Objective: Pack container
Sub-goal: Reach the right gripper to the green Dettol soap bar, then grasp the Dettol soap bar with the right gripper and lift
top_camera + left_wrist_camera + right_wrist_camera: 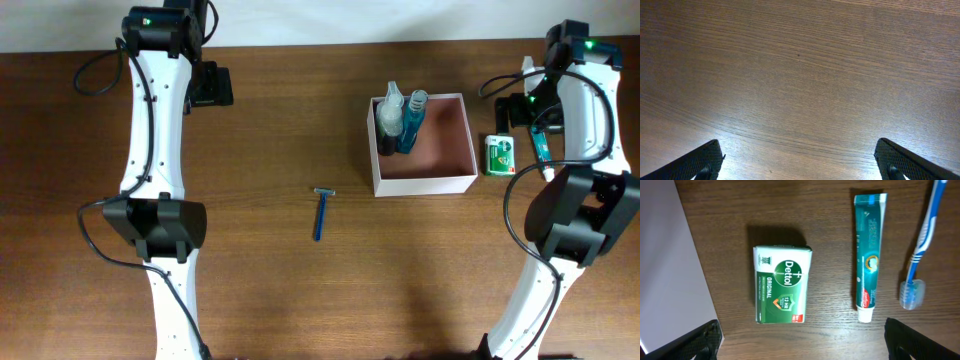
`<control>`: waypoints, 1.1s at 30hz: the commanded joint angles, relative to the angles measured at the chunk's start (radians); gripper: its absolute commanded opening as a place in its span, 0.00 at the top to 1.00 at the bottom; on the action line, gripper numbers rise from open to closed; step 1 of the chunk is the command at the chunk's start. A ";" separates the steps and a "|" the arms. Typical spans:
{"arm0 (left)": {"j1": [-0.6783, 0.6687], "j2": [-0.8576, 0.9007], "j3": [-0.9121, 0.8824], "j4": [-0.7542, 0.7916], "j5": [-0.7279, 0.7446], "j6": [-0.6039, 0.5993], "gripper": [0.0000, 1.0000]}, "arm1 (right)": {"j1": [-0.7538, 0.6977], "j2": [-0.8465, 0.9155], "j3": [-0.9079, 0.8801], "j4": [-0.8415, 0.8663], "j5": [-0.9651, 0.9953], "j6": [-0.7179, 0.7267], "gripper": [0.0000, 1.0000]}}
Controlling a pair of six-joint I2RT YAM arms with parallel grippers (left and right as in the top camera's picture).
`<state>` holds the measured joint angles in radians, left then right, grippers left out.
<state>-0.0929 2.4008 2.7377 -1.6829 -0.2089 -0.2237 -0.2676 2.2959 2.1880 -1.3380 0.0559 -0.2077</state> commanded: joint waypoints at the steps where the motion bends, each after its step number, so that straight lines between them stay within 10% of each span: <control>1: 0.002 -0.026 -0.002 0.002 0.004 0.016 0.01 | 0.001 0.032 -0.036 -0.003 -0.025 -0.006 0.01; 33: 0.002 -0.026 -0.002 0.002 0.003 0.016 0.01 | 0.001 0.164 -0.058 0.039 -0.021 -0.027 0.01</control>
<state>-0.0929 2.4008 2.7377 -1.6829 -0.2089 -0.2237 -0.2676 2.4489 2.1384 -1.3094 0.0402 -0.2359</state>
